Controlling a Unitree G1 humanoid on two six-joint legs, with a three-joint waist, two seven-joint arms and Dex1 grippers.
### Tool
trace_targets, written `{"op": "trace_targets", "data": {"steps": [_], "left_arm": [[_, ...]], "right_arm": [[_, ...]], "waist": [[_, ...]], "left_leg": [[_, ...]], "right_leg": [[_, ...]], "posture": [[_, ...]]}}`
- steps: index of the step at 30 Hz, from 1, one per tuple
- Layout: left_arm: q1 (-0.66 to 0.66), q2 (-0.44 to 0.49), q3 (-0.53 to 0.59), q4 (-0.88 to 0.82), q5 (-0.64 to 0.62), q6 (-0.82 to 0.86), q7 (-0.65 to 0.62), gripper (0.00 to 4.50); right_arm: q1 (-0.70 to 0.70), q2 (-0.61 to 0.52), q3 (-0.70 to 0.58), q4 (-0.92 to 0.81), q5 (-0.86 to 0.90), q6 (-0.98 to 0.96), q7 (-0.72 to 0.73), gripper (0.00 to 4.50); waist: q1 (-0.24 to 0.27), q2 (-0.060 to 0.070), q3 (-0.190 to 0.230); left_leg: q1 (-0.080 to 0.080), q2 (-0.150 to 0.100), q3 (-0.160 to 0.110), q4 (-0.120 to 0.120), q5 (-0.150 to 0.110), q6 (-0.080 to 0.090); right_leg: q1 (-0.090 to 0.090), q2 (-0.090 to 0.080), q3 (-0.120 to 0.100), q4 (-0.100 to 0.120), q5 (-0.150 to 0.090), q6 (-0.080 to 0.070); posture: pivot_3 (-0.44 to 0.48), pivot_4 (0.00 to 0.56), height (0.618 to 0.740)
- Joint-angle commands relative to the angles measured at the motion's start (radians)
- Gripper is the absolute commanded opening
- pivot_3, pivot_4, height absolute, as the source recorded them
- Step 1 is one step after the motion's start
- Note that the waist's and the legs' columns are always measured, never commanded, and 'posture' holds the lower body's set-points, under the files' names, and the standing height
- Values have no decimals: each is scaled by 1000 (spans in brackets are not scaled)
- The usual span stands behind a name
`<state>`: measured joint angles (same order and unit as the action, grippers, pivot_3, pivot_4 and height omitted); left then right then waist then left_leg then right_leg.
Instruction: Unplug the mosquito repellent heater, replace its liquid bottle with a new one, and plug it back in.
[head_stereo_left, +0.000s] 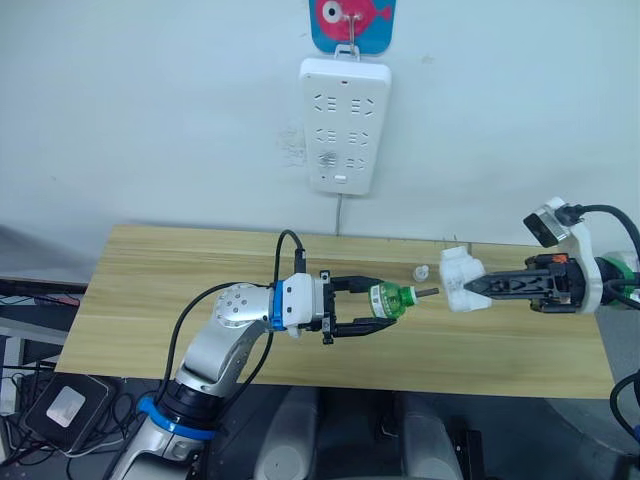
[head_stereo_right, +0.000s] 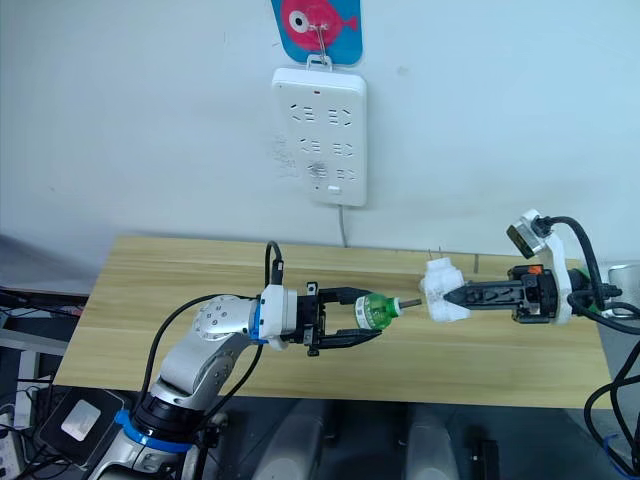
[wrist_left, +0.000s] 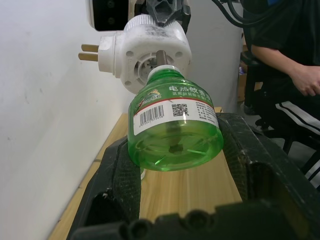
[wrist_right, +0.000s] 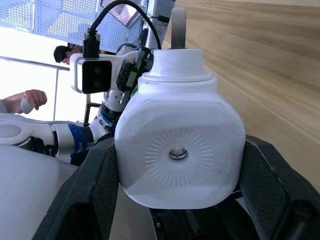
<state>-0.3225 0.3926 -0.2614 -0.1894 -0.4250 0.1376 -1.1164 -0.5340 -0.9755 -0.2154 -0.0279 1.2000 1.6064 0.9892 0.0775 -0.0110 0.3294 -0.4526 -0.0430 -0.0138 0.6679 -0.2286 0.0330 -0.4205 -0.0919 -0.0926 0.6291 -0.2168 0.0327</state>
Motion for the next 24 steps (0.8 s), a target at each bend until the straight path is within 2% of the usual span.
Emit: {"op": "trace_targets", "data": {"steps": [1,12,24], "left_arm": [[6,-12,-10,-15,2,-24,-7,2224],[6,-14,-9,-11,5,-30,-11,2224],[-14,-48,-19,-15,17,-29,7,2224]], "right_arm": [[-2,-13,-42,-18,102,8,-64,2989],[0,-34,-38,-2,298,8,-207,2989],[37,-18,-25,-75,351,-17,-305,2989]], "waist": [[0,0,0],[0,0,0],[-1,2,-5]], "left_leg": [[0,0,0,1,0,0],[0,0,0,9,0,1],[1,1,0,12,-1,5]], "right_leg": [[0,0,0,0,0,0],[1,1,0,8,0,0],[-1,2,1,15,0,0]], "posture": [[60,257,740],[64,244,740],[74,224,740]]}}
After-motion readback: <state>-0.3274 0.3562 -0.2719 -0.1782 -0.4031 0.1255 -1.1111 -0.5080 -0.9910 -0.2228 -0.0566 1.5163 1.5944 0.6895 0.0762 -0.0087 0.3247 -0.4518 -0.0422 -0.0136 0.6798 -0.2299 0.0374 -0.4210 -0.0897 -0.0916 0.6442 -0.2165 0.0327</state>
